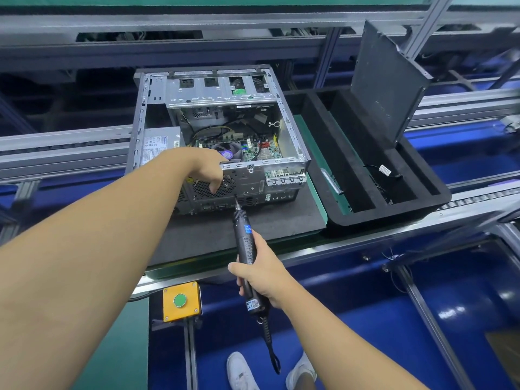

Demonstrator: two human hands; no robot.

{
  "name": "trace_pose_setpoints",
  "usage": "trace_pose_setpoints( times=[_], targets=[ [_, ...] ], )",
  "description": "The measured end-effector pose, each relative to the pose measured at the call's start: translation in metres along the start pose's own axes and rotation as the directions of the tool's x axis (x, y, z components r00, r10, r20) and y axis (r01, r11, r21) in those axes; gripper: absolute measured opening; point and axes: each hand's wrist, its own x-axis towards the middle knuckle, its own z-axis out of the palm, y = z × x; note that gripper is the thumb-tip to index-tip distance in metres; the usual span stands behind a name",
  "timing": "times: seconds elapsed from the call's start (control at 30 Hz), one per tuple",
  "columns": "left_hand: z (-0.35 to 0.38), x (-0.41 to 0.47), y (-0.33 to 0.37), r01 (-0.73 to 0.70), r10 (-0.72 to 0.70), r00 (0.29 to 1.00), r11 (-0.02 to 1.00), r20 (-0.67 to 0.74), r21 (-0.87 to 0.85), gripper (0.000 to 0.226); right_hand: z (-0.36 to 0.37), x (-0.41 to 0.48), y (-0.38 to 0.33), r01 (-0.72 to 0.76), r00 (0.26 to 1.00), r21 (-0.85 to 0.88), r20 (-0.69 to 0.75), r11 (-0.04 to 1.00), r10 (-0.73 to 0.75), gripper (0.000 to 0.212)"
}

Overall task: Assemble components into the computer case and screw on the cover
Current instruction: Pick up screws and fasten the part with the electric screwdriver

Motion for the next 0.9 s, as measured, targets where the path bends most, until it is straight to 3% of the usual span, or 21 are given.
trace_pose_setpoints(
  times=[0.43, 0.7, 0.8, 0.9],
  targets=[
    [0.000, 0.000, 0.000, 0.011, -0.011, 1.000, 1.000, 0.004, -0.019, 0.098, -0.003, 0.003, -0.003, 0.014, 1.000, -0.006, 0.003, 1.000, -0.014, 0.082],
    [0.003, -0.001, 0.000, 0.004, -0.005, 0.999, 1.000, -0.035, -0.011, 0.082, -0.014, -0.004, -0.001, 0.057, 0.998, -0.041, 0.030, 0.998, -0.056, 0.083],
    [0.005, -0.006, -0.003, -0.078, 0.068, 0.994, 0.988, -0.082, -0.134, 0.079, -0.024, -0.008, -0.003, 0.115, 0.993, -0.086, 0.042, 0.990, -0.112, 0.083],
    [0.005, -0.022, -0.001, -0.284, 0.210, 0.952, 0.879, -0.222, -0.384, 0.050, -0.037, -0.013, -0.014, 0.190, 0.981, -0.079, 0.044, 0.979, -0.187, 0.081]
  ],
)
